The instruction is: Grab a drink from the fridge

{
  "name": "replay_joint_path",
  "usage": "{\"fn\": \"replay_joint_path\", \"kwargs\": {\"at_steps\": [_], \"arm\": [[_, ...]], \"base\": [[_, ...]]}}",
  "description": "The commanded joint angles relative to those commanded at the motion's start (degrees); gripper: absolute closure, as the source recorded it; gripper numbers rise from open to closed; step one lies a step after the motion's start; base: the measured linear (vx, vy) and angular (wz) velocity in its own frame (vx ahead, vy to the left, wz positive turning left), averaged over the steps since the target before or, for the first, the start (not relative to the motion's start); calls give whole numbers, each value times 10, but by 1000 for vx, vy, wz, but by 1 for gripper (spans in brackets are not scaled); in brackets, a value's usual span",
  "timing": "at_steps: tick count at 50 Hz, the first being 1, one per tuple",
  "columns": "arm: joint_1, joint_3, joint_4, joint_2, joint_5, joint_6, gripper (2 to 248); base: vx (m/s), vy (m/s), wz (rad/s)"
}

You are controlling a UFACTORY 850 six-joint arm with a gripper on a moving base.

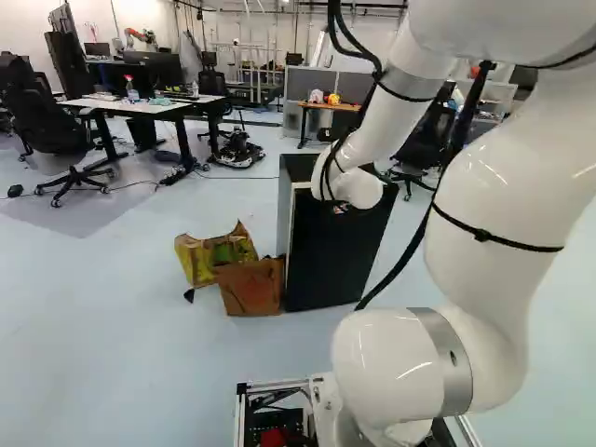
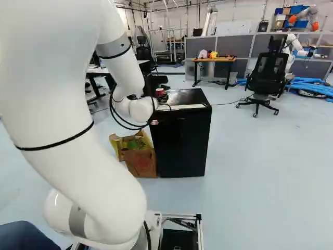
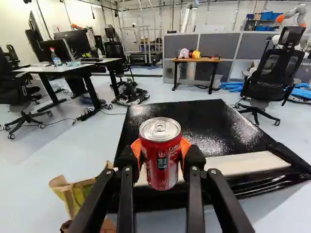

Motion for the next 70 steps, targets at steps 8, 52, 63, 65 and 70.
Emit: {"fn": "replay_joint_path", "kwargs": {"at_steps": [8, 52, 63, 65, 70], "arm": [[6, 41, 4, 35, -4, -4, 152], [29, 198, 21, 168, -20, -18, 152], [32, 217, 23, 185, -22, -20, 152], [32, 220, 24, 187, -22, -20, 152], [33, 226, 24, 192, -23, -21, 152]], "base": [[0, 0, 0], [0, 0, 0], [0, 0, 0], [0, 0, 0], [0, 0, 0]]}}
